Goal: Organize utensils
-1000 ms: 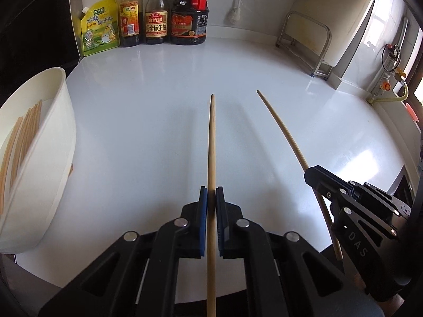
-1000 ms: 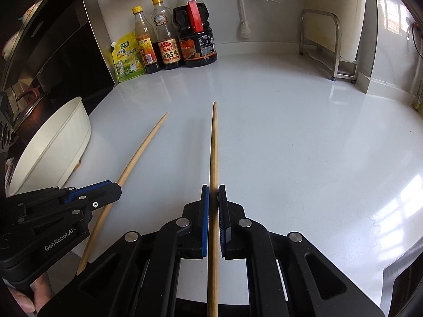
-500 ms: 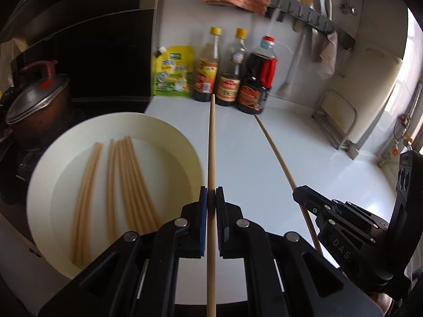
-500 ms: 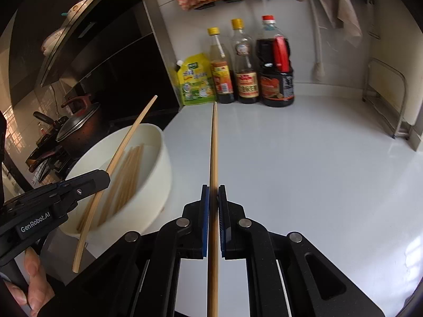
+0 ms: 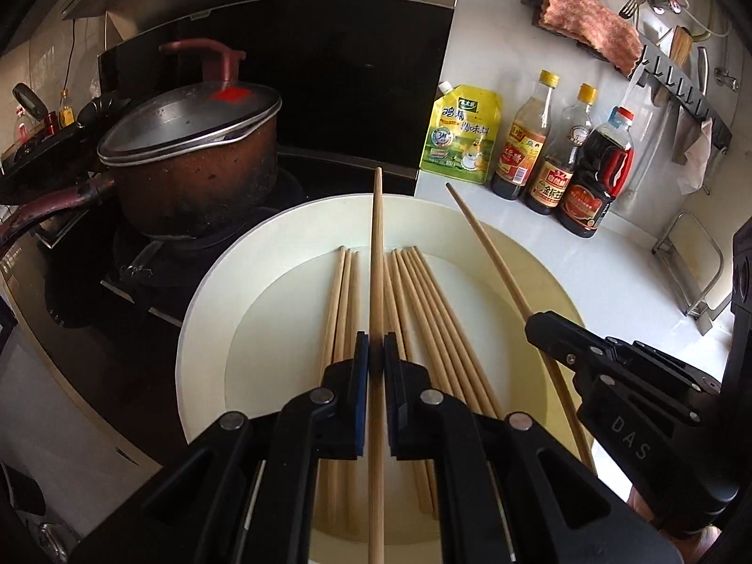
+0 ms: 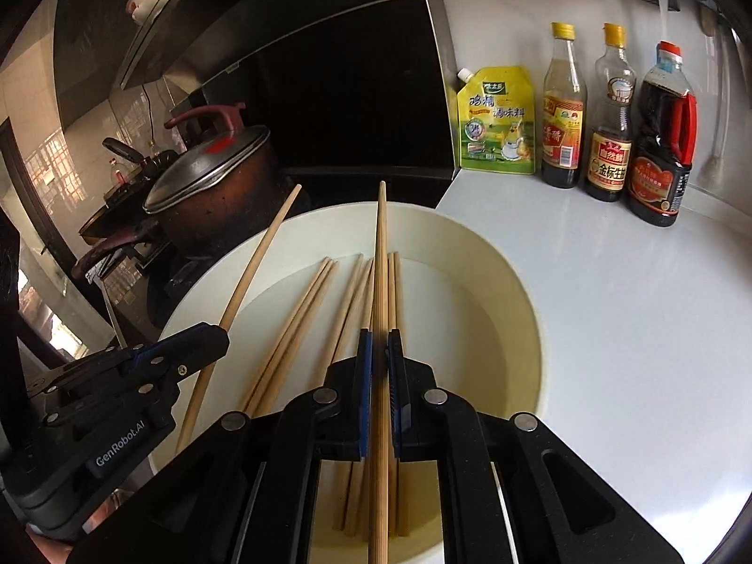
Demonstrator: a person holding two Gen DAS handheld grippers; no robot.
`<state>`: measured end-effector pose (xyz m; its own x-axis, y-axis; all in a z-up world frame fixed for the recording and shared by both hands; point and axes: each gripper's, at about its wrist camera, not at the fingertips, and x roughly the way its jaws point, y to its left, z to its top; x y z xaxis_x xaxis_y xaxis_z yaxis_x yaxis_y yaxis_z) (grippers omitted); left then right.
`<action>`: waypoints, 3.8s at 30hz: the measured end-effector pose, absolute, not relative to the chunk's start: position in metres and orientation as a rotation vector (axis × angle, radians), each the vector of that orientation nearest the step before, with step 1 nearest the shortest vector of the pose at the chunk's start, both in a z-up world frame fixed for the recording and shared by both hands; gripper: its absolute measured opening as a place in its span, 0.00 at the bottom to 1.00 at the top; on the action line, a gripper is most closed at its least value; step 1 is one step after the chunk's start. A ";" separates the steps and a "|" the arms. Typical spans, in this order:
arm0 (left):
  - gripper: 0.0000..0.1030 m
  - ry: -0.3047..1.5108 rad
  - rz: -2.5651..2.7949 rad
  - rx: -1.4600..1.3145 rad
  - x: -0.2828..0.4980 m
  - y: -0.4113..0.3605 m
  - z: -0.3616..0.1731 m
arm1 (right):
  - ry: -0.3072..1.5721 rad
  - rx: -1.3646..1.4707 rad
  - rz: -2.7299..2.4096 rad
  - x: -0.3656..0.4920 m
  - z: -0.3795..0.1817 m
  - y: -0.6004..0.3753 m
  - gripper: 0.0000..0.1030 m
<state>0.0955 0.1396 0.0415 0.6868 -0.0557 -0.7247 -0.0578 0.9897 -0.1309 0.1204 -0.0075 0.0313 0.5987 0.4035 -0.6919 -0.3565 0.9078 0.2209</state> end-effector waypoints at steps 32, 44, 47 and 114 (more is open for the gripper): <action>0.53 0.806 0.083 -0.154 0.083 0.158 0.033 | 0.819 0.059 0.391 0.098 0.024 -0.016 0.21; 0.67 0.789 0.101 -0.146 0.068 0.152 0.039 | 0.796 0.062 0.369 0.083 0.028 -0.029 0.28; 0.70 0.785 0.103 -0.142 0.066 0.151 0.041 | 0.794 0.058 0.356 0.081 0.027 -0.033 0.29; 0.94 0.793 0.169 -0.101 0.050 0.143 0.040 | 0.749 0.012 0.282 0.055 0.032 -0.043 0.54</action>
<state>0.0504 0.1433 0.0403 0.6891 0.1128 -0.7159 -0.1882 0.9818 -0.0265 0.0545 -0.0428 0.0316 0.6968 0.2571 -0.6696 -0.2484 0.9623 0.1110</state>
